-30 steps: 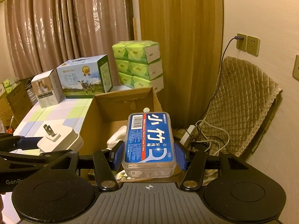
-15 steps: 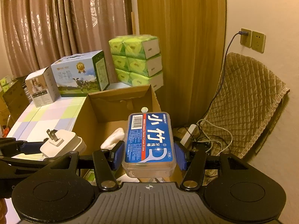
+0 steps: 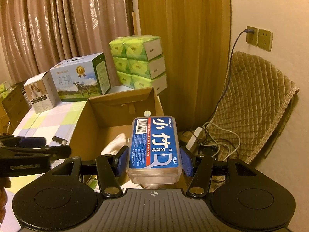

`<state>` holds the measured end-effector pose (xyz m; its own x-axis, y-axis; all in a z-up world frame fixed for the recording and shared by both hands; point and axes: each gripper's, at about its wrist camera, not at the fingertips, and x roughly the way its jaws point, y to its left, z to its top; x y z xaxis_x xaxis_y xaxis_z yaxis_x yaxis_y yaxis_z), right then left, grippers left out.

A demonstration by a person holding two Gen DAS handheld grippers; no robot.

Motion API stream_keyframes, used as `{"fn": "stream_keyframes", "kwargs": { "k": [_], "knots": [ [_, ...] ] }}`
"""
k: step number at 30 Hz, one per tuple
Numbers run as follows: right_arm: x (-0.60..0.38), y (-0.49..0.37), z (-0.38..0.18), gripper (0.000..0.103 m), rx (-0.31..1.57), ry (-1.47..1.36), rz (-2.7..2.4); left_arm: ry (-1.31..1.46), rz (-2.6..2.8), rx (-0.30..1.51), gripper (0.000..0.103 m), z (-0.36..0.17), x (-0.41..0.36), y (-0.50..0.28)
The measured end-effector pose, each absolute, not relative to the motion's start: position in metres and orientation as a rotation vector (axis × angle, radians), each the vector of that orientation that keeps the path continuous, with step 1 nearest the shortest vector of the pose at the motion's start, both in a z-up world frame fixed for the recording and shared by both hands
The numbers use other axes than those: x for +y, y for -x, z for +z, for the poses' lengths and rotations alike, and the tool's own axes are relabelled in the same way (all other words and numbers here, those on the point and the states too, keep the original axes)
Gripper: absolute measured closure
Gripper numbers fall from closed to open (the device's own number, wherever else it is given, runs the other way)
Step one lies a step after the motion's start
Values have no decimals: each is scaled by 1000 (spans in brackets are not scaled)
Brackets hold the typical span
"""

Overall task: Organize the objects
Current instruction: 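Lower the plug with the left tool while the right tool lowers the container into the box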

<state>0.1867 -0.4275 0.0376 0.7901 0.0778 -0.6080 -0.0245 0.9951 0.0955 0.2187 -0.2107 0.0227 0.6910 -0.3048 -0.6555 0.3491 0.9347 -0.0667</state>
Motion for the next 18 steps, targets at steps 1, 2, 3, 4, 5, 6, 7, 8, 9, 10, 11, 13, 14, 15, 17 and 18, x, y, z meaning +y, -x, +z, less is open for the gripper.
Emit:
{"fn": "stream_keyframes", "kwargs": {
  "k": [1,2,3,4,5,6,7,8,9,10,11,13,14,15,17,18],
  "knots": [
    [-427,-187,37,50,659,-90,60,-63,-360,721,37,23,-208,-217],
    [-426,-188,37,50,660,-98,67,-60,-355,722,37,22,-205,-214],
    [-425,-189,37,50,660,-106,73,-53,-347,723,37,21,-200,-211],
    [-424,-190,38,50,659,-115,81,-46,-341,725,36,21,-197,-210],
    [-423,-192,38,50,659,-124,87,-40,-335,728,35,20,-193,-208],
    [-422,-193,38,50,657,-132,92,-35,-329,730,35,19,-190,-206],
    [-422,-196,39,50,654,-142,99,-30,-323,731,34,19,-187,-205],
    [-422,-198,39,49,647,-159,110,-27,-317,732,33,18,-183,-204],
    [-423,-201,39,49,637,-184,128,-25,-312,735,33,17,-180,-203],
    [-424,-204,39,36,630,-201,141,-24,-307,738,32,17,-177,-202],
    [-424,-205,39,15,619,-211,143,-24,-303,738,30,16,-174,-200],
    [-423,-201,41,10,599,-195,123,-29,-296,737,26,15,-168,-197],
    [-423,-199,41,10,600,-188,122,-29,-291,735,25,15,-165,-195],
    [-423,-196,41,10,604,-192,124,-27,-287,733,25,15,-161,-192],
    [-423,-188,40,10,612,-194,122,-18,-281,738,25,14,-154,-188],
    [-423,-183,40,10,615,-190,118,-13,-278,741,24,14,-150,-185]
  ]
}}
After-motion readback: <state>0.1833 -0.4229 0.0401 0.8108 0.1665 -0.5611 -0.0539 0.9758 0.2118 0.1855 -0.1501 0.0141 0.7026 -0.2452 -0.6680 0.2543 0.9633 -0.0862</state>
